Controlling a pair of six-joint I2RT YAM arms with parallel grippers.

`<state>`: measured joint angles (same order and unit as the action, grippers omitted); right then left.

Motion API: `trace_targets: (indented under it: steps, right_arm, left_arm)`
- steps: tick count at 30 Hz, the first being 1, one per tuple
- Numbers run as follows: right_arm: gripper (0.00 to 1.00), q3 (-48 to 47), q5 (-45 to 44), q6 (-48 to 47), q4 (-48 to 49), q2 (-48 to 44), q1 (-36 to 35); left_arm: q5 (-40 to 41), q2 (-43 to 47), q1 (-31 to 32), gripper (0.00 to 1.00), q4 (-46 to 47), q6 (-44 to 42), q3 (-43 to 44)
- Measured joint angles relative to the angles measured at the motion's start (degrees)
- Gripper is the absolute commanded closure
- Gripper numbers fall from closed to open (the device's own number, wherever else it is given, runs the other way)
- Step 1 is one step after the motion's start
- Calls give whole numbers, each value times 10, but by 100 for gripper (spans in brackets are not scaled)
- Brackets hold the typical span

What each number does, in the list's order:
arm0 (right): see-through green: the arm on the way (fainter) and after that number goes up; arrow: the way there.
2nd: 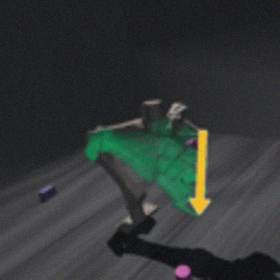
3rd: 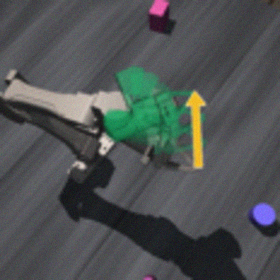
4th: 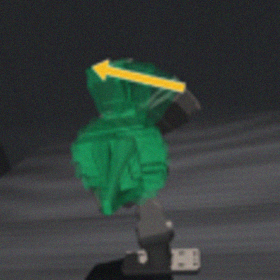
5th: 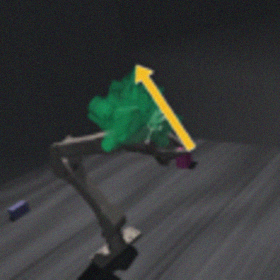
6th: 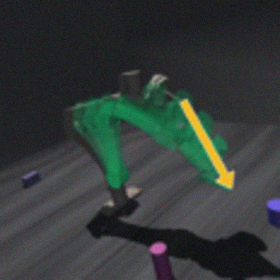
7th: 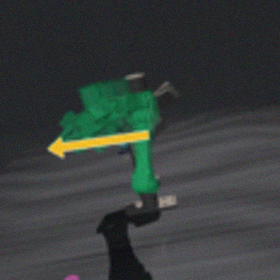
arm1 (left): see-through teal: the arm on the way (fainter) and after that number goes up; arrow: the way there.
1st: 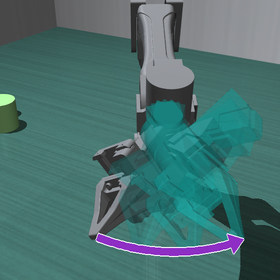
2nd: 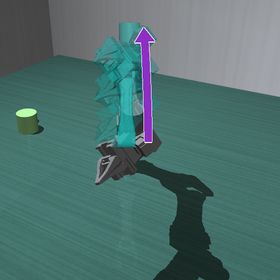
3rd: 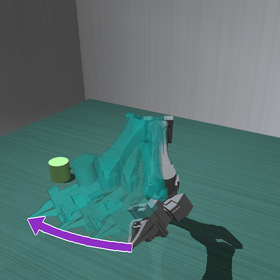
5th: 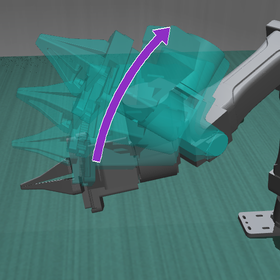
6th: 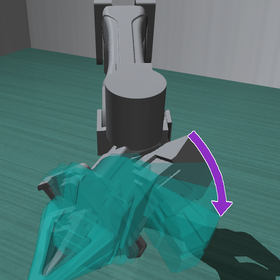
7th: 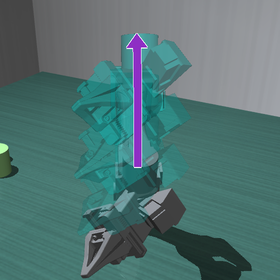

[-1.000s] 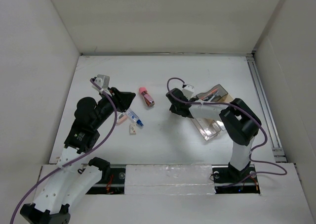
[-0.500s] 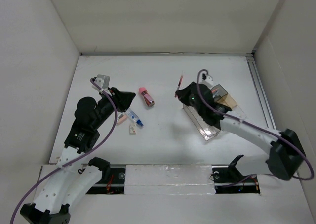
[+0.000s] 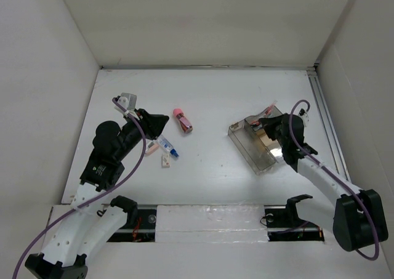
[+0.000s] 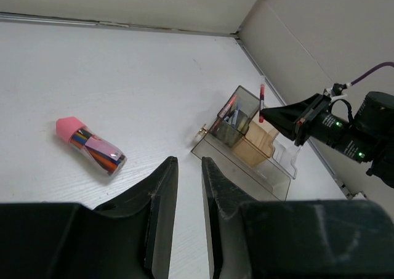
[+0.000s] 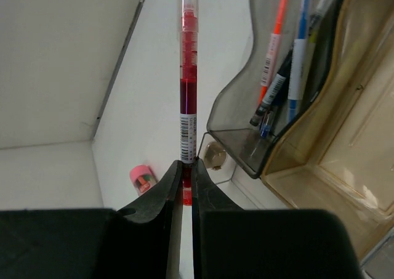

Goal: Organize the desk

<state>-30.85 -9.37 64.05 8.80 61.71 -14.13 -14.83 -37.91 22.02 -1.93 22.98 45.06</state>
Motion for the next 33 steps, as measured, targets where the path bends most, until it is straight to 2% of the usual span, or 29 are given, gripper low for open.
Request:
trace_targets:
  steps: [11, 27, 33]
  right_arm:
    - [100, 28, 60, 103, 80, 47, 71]
    - [100, 63, 48, 140, 108, 67, 58]
    - [95, 61, 46, 143, 122, 124, 54]
  left_arm:
    - [0, -2, 0, 81, 0, 0, 0]
    - [-2, -2, 0, 81, 0, 0, 0]
    - [-2, -2, 0, 81, 0, 0, 0]
